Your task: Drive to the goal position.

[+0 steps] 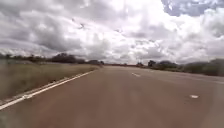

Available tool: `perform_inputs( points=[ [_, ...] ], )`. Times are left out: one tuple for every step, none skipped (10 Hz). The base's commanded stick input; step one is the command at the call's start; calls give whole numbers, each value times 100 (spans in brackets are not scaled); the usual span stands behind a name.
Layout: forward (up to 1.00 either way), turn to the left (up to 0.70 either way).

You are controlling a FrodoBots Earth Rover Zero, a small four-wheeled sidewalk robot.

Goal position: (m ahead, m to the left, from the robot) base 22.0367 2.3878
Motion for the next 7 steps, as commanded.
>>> perform_inputs(
  points=[
    [100, -36],
    [100, -19],
    [100, -3],
    [100, 0],
    [100, 0],
    [100, 0],
    [100, 0]
  ],
)
